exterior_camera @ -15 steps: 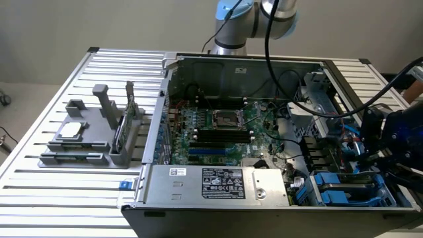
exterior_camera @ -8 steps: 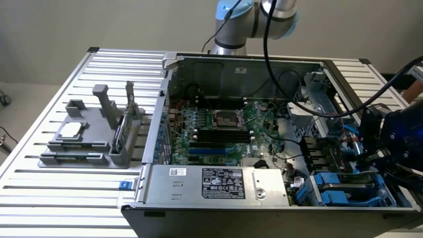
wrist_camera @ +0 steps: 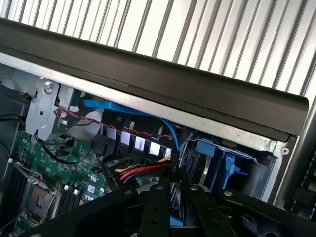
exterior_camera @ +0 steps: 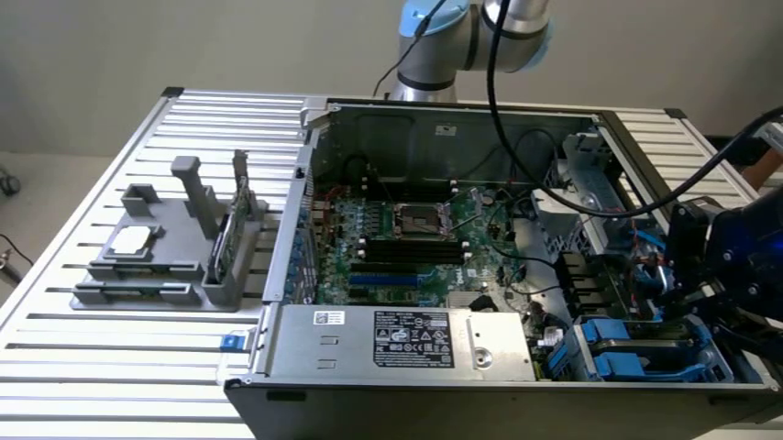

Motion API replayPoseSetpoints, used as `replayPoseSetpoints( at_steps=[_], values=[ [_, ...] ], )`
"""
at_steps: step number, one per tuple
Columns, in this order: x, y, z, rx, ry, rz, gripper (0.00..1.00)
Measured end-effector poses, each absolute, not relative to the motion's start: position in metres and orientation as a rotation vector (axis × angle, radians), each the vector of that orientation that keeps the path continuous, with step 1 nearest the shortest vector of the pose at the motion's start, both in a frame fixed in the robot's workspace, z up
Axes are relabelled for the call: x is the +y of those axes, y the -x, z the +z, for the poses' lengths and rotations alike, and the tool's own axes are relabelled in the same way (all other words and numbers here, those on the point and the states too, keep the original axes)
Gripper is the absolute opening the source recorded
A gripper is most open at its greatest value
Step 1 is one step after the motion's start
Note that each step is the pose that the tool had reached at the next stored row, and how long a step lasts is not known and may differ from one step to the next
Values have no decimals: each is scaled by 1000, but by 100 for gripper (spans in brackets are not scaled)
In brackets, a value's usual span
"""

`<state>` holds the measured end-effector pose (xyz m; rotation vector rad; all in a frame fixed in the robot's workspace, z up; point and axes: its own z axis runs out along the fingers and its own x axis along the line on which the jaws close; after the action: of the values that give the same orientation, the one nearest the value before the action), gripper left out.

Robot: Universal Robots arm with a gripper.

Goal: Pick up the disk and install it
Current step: 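Insert the first disk wire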

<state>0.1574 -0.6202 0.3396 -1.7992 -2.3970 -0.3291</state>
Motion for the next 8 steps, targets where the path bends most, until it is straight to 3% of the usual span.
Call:
replayPoseSetpoints(
  at_steps=[8],
  values=[
    [-620, -157, 341, -2370, 1840, -304, 18]
  ],
)
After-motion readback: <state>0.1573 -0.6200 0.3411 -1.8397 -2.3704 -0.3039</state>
